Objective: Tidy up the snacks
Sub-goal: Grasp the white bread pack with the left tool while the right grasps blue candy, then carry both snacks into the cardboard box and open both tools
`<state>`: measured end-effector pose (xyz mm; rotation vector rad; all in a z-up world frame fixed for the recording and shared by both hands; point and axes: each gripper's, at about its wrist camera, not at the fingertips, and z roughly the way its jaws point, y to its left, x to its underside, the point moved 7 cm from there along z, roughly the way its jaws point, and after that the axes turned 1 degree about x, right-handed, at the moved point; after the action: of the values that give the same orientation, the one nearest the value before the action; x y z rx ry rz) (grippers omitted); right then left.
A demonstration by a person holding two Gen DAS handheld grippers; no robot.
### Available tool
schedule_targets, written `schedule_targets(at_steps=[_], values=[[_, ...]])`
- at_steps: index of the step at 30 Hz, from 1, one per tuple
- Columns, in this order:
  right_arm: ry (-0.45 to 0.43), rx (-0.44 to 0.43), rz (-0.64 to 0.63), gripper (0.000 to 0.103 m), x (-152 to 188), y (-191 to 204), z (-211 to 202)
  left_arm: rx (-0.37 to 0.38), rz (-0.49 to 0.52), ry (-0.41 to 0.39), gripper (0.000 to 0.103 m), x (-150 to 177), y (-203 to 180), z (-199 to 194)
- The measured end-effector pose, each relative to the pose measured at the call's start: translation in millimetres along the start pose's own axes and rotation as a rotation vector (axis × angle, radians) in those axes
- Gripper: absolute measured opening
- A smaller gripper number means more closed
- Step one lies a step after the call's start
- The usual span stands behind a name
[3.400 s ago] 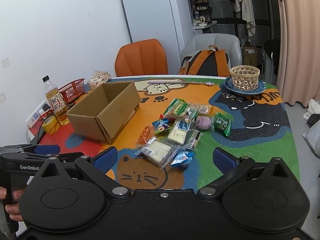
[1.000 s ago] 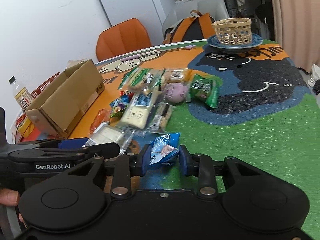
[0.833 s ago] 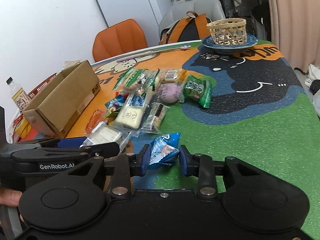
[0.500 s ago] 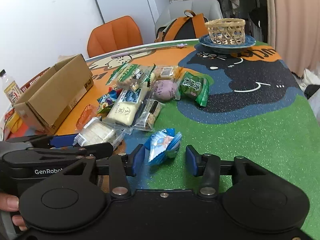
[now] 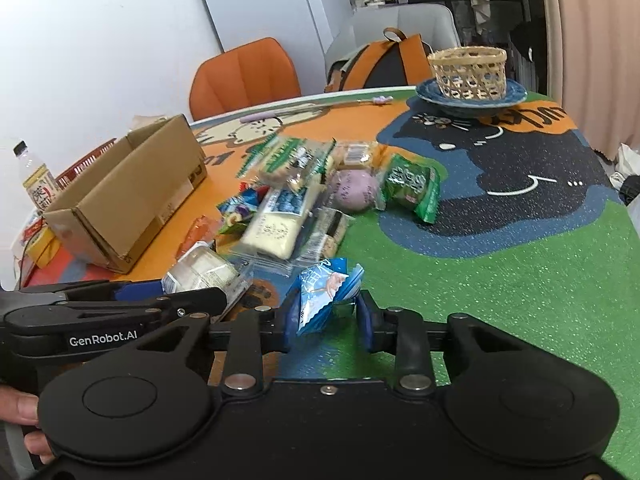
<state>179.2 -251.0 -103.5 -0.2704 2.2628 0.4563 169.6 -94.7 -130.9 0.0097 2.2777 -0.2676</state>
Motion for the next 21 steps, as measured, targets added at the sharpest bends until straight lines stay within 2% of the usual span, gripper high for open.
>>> schedule_targets(at_steps=[10,21], values=[[-0.037,-0.037,-0.014,0.030,-16,14,-7,-0.031,0.024,-0.083,0.056,-22,4,-29],[-0.070,-0.082,-0.065,0.030,-47,43,-1,-0.061,-0.014,-0.146,0.056,-53,28,-51]])
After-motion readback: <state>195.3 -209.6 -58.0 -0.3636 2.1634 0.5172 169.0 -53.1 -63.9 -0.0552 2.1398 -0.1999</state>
